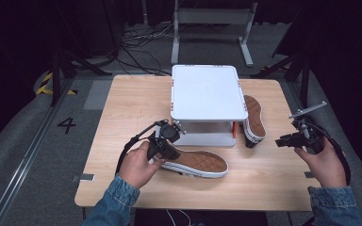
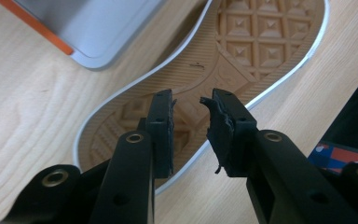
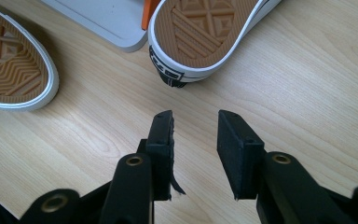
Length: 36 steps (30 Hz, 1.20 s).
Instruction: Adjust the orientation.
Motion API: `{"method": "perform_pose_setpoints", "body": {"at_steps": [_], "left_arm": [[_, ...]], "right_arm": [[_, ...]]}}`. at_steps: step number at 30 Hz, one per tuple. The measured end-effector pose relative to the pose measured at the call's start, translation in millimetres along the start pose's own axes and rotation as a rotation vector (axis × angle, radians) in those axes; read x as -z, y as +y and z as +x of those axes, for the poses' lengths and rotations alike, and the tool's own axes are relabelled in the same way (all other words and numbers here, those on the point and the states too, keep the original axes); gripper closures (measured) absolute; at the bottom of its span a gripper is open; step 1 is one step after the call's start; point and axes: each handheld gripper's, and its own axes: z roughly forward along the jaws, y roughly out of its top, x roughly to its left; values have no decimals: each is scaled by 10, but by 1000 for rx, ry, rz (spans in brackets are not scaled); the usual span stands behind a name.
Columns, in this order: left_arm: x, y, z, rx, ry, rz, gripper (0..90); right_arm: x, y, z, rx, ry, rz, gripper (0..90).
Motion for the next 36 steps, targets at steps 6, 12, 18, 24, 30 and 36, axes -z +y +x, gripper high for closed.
{"method": "perform_pose_setpoints", "body": {"at_steps": [6, 12, 18, 24, 30, 36], "left_arm": [[-51, 28, -50, -19, -12, 9, 701], [-153, 41, -54, -20, -26, 31, 711], [-168, 8, -86, -17, -54, 57, 761], [-207, -62, -210, -42, -55, 102, 757], [-290, -177, -332, -63, -96, 168, 738], [-279, -247, -434, -84, -149, 230, 625]], "right_arm": [[-13, 2, -3, -2, 2, 5, 663], [-48, 11, 11, 3, 10, 12, 661], [-59, 12, 7, 2, 14, 14, 656], [-54, 22, 14, 3, 17, 13, 649], [-65, 49, 28, 11, 19, 11, 642], [-97, 85, 51, 18, 26, 18, 631]]}}
